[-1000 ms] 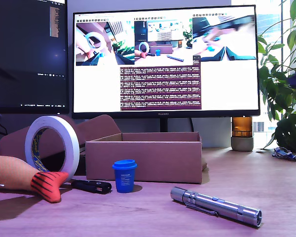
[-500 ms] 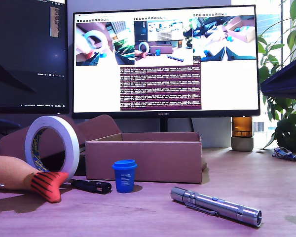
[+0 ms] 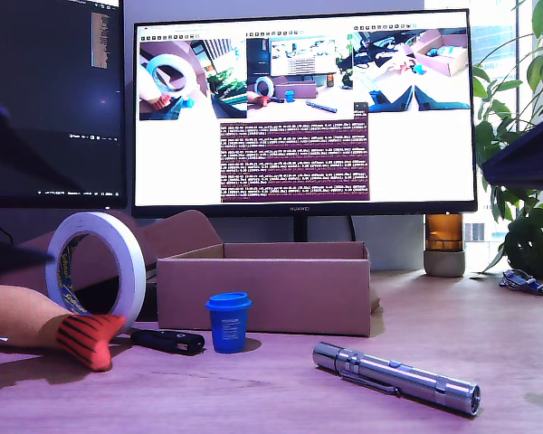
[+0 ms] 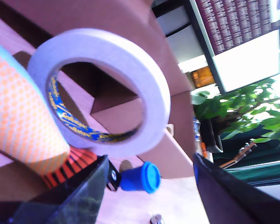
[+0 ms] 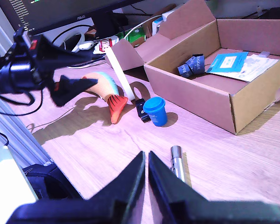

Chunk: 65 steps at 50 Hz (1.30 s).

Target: Pick up the tape roll and place it inside the cardboard box

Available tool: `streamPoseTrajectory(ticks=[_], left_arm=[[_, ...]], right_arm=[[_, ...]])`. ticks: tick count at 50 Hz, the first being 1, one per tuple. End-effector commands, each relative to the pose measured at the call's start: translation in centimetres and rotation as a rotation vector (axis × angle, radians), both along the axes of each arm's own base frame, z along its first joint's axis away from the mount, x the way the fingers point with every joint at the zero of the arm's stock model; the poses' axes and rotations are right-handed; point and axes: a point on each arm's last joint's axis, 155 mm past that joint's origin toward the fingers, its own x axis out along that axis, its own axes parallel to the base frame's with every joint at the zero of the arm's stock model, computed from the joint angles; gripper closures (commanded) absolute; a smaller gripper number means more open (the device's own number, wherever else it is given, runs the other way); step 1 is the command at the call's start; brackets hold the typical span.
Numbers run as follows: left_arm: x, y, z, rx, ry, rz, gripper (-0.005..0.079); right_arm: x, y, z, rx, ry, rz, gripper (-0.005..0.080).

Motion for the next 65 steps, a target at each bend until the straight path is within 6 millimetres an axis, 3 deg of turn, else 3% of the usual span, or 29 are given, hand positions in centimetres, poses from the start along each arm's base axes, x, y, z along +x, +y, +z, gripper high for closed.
streamPoseTrajectory(ticks=[1,35,40,45,54,65], left_arm=[[0.7,-0.4,0.8,0.006,-0.029,-0.008,0.0209],[4.6,-2.1,-1.0,0.061,0.014,-0.038,0.0220],[4.7,-2.2,-0.9,0.061,0.011,-0.038,0.0288],[4.9,-2.1,-0.7,0.062,0.004,-0.033,0.0409],[5.0,-2.0,-0.8,0.069,0.002,-0.024,0.0771],[5.1,-2.2,-0.1,0.058,-0.023,-0.030,0.0763]], right_arm=[[-0.1,0.1,-0.3,-0.003,0.001,0.005,0.0763],[0.0,0.0,-0.3,-0.006,-0.002,-0.003,0.0763],[0.0,0.0,-0.3,-0.006,-0.002,-0.003,0.0763],[0.1,0.0,-0.3,-0.006,-0.002,-0.004,0.0763],[0.3,-0.2,-0.3,-0.010,-0.005,-0.020,0.0763],[0.3,-0.2,-0.3,-0.010,-0.004,-0.020,0.0763]])
